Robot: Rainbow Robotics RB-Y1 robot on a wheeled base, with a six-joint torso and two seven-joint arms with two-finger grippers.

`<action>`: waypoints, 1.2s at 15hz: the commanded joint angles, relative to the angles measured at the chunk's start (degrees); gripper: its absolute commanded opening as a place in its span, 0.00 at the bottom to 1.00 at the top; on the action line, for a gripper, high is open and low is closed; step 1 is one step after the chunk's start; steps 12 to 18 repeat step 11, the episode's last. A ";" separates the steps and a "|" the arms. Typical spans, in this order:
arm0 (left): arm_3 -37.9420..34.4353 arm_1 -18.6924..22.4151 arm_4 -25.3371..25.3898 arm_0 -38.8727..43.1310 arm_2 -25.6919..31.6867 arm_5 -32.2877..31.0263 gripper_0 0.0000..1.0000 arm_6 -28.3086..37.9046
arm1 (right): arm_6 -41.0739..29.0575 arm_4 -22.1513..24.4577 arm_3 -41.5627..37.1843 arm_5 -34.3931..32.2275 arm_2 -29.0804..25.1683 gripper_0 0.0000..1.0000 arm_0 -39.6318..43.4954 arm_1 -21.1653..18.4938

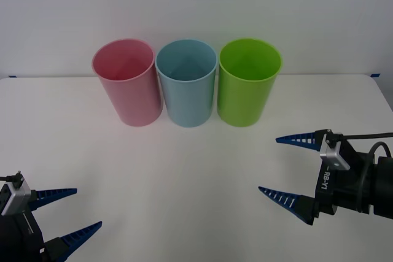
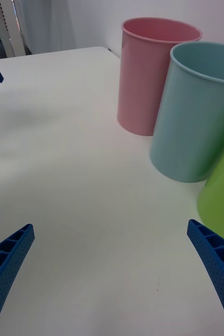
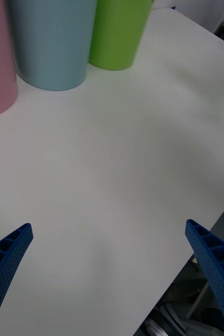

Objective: Put cans in the blue bin and PET bottles in the pink bin and trash in the green bin.

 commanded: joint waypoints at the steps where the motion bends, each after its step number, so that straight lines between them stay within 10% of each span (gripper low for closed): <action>1: 0.00 0.00 0.00 0.00 0.00 0.00 1.00 0.00 | 0.79 -0.24 -0.04 -3.06 -2.29 1.00 1.24 -0.04; 18: 0.00 0.00 0.00 0.00 0.00 0.00 1.00 0.00 | 0.52 -0.33 0.05 -3.32 -2.82 1.00 2.99 -0.04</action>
